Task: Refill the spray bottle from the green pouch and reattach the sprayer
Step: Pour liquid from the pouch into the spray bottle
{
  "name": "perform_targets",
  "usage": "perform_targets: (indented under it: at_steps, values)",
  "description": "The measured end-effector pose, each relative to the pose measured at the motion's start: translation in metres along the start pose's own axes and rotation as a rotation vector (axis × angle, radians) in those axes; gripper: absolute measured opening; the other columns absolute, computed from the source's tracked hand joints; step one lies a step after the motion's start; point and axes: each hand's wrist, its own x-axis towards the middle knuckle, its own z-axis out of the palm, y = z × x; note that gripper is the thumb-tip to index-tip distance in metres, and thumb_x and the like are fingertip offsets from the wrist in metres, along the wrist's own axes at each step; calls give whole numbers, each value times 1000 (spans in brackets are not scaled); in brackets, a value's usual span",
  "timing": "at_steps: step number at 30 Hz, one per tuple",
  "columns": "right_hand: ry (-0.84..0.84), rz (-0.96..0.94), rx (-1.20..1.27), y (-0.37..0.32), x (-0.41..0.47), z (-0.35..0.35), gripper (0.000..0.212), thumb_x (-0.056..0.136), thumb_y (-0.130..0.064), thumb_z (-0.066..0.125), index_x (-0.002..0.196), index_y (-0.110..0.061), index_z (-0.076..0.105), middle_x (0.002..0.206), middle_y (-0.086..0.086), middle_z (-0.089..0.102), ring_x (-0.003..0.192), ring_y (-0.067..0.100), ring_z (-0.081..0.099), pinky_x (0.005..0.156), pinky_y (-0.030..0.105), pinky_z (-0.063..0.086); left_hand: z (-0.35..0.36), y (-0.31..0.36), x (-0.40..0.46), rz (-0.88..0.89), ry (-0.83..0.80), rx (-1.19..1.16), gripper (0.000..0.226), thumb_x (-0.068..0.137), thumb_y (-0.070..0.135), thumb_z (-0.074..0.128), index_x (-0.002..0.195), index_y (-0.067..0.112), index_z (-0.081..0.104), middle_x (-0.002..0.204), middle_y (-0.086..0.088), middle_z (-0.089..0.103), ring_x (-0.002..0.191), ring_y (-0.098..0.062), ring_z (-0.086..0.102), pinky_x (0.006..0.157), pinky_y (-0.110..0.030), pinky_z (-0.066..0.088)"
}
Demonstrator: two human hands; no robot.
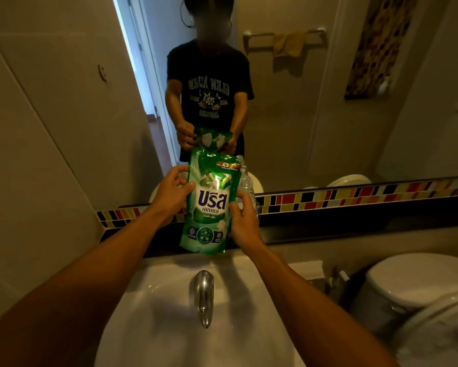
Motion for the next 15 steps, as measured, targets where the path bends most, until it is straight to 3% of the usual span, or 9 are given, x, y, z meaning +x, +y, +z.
perform_targets:
  at_steps: [5, 10, 15]
  values:
    - [12, 63, 37, 3, 0, 0, 27, 112, -20, 41, 137, -23, 49, 125, 9, 68, 115, 29, 69, 94, 58, 60, 6, 6, 8, -21, -28, 49, 41, 97, 8, 57, 134, 22, 51, 109, -12, 66, 93, -19, 71, 58, -17, 57]
    - [-5, 115, 121, 4, 7, 2, 26, 112, -18, 40, 136, -18, 49, 125, 12, 68, 115, 30, 70, 92, 55, 62, 8, 10, 19, -56, -41, 87, 40, 98, 5, 55, 134, 20, 52, 103, -9, 65, 87, -17, 70, 57, -20, 58]
    - [-2, 168, 195, 7, 13, 8, 21, 112, -17, 40, 130, -18, 51, 125, 16, 69, 115, 35, 70, 92, 62, 60, 9, 13, 30, -61, -32, 130, 39, 96, 1, 56, 131, 19, 55, 87, -5, 67, 75, -11, 71, 53, -18, 56]
